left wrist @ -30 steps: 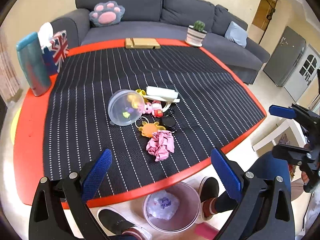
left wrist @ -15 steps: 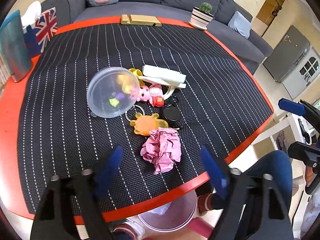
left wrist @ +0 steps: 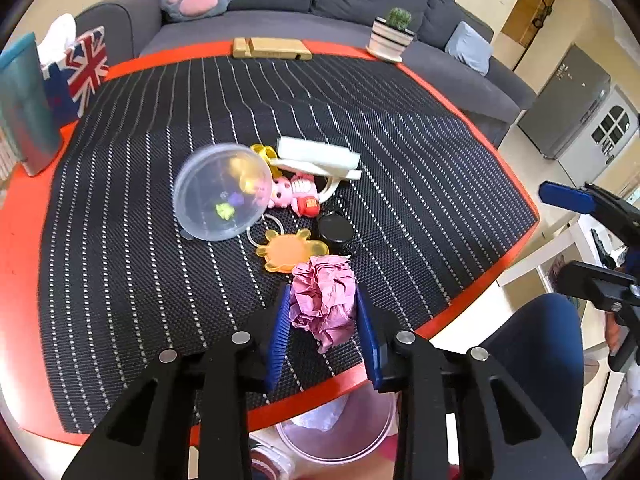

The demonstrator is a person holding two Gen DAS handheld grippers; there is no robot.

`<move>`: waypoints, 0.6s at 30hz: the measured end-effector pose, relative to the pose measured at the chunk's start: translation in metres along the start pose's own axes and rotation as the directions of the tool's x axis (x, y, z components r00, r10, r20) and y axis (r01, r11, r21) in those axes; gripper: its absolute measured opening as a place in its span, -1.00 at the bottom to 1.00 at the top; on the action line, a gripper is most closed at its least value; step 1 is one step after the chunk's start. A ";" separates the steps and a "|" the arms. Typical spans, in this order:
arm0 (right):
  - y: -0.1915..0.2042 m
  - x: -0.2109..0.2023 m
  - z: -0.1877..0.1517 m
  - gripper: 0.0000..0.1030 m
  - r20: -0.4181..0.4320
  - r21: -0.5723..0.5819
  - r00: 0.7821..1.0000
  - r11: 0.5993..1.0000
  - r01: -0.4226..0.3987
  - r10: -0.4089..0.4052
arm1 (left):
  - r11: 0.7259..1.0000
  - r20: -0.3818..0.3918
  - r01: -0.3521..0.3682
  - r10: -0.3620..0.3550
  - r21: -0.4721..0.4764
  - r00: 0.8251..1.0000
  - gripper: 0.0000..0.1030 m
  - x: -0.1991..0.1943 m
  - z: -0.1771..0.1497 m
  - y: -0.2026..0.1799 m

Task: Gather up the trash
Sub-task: 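Reach the left gripper to the crumpled pink paper and close on it, then hold the pink paper in the left gripper while the right gripper grasps the white box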

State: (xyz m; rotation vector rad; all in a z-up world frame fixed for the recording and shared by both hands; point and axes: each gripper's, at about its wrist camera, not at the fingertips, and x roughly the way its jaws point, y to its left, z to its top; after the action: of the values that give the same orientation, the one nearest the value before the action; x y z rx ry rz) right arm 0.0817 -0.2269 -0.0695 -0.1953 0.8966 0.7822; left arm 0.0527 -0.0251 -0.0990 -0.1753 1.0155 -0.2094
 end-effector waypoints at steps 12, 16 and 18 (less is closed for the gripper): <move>0.009 0.015 0.038 0.91 0.009 -0.075 1.000 0.997 -0.009 0.010 | 1.000 0.084 -0.013 0.013 0.008 0.996 -0.39 -0.043 0.004 0.003; 0.013 0.029 0.052 0.91 -0.008 -0.116 1.000 0.993 -0.015 0.014 | 1.000 0.099 -0.010 0.010 0.003 0.995 -0.39 -0.049 0.002 0.005; 0.016 0.037 0.059 0.91 -0.015 -0.144 1.000 0.989 -0.012 0.010 | 1.000 0.102 -0.009 0.009 0.000 0.995 -0.39 -0.050 0.002 0.006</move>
State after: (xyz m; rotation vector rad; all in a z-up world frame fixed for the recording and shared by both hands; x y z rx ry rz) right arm 0.1219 -0.1683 -0.0582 -0.3239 0.8553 0.8575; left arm 0.0296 -0.0066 -0.0586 -0.1794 0.9149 -0.1911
